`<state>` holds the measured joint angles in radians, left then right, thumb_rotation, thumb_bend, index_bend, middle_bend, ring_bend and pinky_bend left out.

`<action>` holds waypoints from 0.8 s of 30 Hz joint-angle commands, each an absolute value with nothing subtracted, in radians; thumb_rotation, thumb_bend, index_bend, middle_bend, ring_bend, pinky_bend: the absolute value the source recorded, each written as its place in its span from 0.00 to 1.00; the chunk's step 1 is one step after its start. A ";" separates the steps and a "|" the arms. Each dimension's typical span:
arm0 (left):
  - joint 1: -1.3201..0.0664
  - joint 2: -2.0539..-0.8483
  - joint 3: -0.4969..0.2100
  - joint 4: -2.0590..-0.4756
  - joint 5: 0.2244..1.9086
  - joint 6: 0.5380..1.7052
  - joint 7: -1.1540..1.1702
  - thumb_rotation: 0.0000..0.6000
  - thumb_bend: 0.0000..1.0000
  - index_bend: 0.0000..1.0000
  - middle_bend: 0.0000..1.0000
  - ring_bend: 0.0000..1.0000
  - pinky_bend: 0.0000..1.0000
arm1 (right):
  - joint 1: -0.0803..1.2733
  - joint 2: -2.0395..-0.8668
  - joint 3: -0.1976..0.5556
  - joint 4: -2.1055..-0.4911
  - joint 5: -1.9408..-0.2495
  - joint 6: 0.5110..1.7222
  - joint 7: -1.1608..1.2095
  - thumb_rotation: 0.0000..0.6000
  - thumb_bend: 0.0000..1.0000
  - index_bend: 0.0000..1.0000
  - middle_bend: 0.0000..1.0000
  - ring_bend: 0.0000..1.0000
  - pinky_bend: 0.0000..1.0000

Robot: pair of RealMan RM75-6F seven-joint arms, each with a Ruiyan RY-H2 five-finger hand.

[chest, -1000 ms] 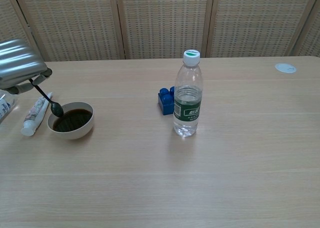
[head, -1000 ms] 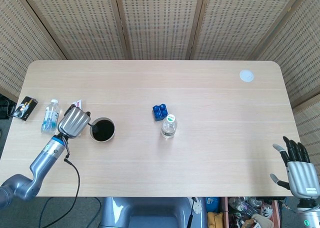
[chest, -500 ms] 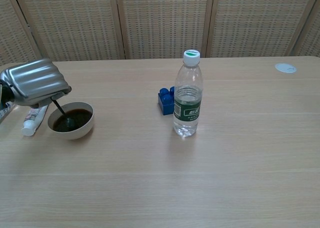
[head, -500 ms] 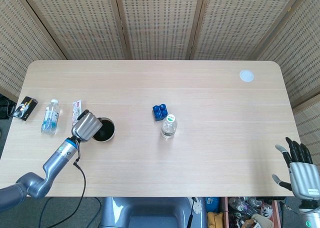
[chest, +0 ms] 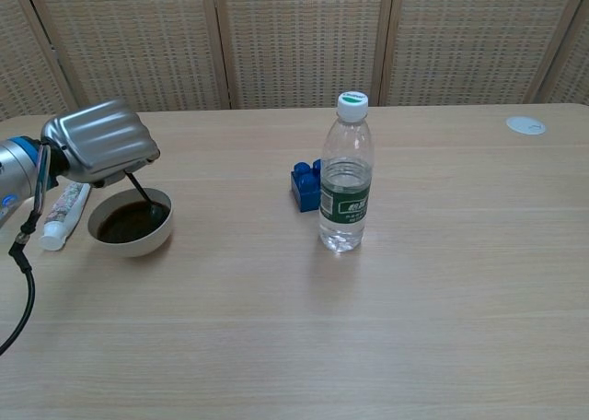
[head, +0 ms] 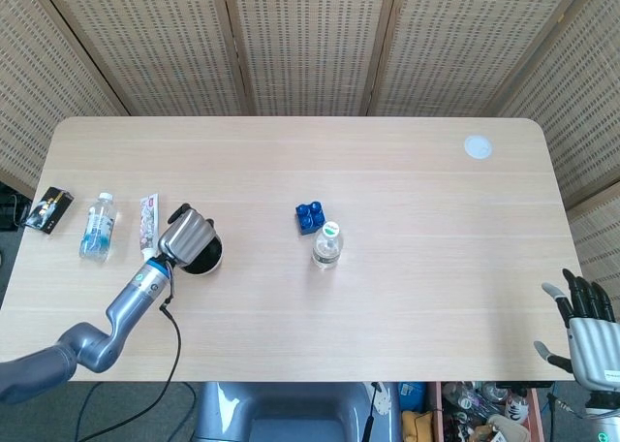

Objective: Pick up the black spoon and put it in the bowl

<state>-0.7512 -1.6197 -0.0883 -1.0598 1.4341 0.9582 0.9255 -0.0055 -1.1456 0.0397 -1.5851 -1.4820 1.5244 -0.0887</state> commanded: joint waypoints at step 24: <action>-0.699 -1.536 -0.031 -1.128 1.403 0.970 0.900 1.00 0.42 0.65 0.78 0.73 0.73 | -0.007 -1.154 0.039 -1.574 -1.485 1.519 -0.075 1.00 0.19 0.22 0.10 0.00 0.03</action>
